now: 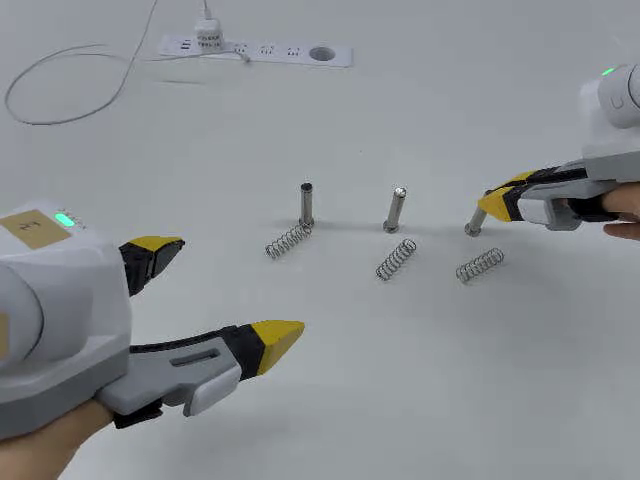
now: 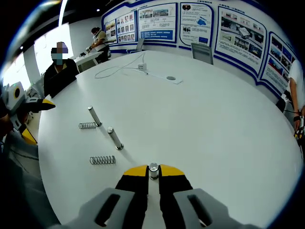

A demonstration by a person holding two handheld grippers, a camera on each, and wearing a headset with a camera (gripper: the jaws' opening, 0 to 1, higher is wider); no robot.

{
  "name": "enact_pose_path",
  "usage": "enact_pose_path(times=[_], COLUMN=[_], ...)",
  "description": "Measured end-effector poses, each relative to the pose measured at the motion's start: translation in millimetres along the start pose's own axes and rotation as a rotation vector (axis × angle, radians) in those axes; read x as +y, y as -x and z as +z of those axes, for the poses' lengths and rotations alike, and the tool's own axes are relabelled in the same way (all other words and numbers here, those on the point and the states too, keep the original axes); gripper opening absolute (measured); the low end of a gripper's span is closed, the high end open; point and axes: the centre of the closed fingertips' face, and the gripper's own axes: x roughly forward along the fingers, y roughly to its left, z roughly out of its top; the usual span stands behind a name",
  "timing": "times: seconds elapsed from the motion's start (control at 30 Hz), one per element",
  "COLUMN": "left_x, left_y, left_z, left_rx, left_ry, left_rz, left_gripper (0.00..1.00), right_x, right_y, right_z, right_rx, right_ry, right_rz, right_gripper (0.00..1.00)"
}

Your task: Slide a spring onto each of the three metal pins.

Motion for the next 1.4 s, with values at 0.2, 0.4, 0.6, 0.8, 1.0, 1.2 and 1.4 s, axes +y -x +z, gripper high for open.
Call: enact_pose_path(times=[0.2,0.4,0.6,0.8,1.0,1.2,1.4], left_x=[-1.0,-2.8,-2.8,-1.9,-0.9,2.6,6.4], left_y=[-0.2,-0.9,-0.8,-0.3,-0.3,-1.1,-3.6], left_z=[-0.1,-0.1,-0.7,-1.3,0.6,1.7,1.7], left_rx=[0.001,0.002,0.004,0.006,0.003,0.006,0.013], left_ry=[-0.001,-0.004,-0.004,-0.005,-0.011,-0.016,-0.019], left_rz=[-0.001,-0.006,-0.005,-0.001,0.001,0.008,0.016], left_gripper=[0.78,0.78,0.78,0.78,0.78,0.77,0.74], right_x=[-3.8,-5.8,-1.9,-1.1,3.9,10.3,16.8], right_y=[-1.5,-2.4,-0.3,3.0,12.0,21.4,28.8], right_z=[-0.9,-1.4,-3.4,-3.7,8.3,15.9,18.2], right_rx=[0.005,0.010,0.014,0.011,-0.062,-0.112,-0.150], right_ry=[0.009,0.000,-0.011,-0.032,-0.071,-0.066,-0.071], right_rz=[-0.006,-0.011,-0.006,-0.013,-0.002,0.004,0.023], right_gripper=[0.09,0.09,0.12,0.18,0.25,0.31,0.36])
